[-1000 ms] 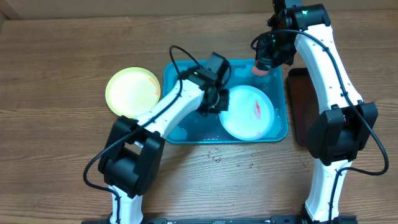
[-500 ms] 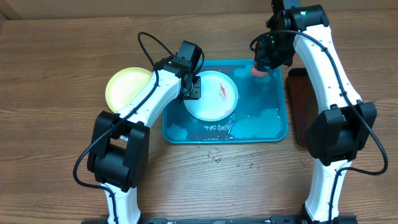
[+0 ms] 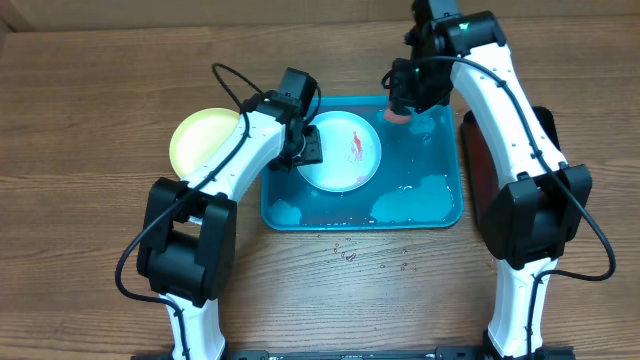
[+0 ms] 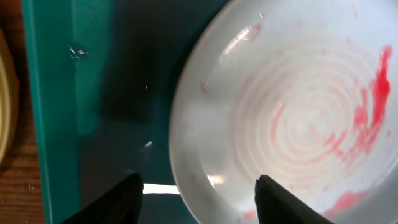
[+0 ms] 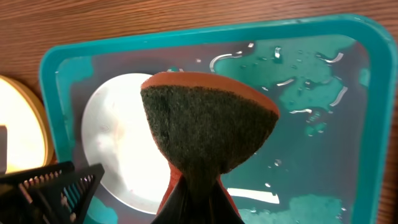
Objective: Clean dirty plates on tray and stack at the side
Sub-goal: 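Grip the white plate rim with the left gripper and drag it left, then bring the sponge with the right gripper onto the white plate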
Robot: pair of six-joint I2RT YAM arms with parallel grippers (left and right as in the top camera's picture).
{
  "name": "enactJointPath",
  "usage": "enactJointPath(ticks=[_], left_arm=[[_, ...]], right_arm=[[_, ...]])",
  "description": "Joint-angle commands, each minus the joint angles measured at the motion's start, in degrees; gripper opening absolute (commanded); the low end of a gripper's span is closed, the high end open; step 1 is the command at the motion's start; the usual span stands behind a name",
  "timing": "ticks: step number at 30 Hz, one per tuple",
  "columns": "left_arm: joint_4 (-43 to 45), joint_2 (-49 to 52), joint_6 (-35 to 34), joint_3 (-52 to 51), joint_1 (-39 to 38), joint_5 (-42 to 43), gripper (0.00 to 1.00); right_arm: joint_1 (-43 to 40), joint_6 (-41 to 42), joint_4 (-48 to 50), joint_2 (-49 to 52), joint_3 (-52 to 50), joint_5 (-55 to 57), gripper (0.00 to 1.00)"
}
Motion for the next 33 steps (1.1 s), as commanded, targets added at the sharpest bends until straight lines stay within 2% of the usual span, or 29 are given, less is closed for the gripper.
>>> enactJointPath(ticks=[1,8,17,22,29,33], left_arm=[[2.1,0.9,-2.3,-1.9,0.6,-1.7,0.56],[5.8,0.9,-1.4,-4.1,0.6,-1.7,0.45],[11.3,1.0,-0.4,-6.1,0.6,-0.3,0.41],[12.2,1.0,0.1,-7.6,0.7,-0.6,0.32],[12.5,2.0,0.7,-7.7,0.7,-0.6,0.31],[12.4,4.1,1.1,-7.7,1.5,-0.6,0.19]], right_arm=[[0.5,-0.2,0.6,-1.4,-0.1,-0.2,0.04],[0.6,-0.2,0.3,-1.4,-0.1,-0.2,0.04],[0.6,-0.2,0.2,-1.4,-0.1,-0.2,0.04],[0.6,-0.2,-0.1,-1.4,-0.1,-0.2,0.04],[0.6,-0.2,0.3,-1.4,-0.1,-0.2,0.04],[0.6,-0.2,0.0,-1.4,-0.1,-0.2,0.04]])
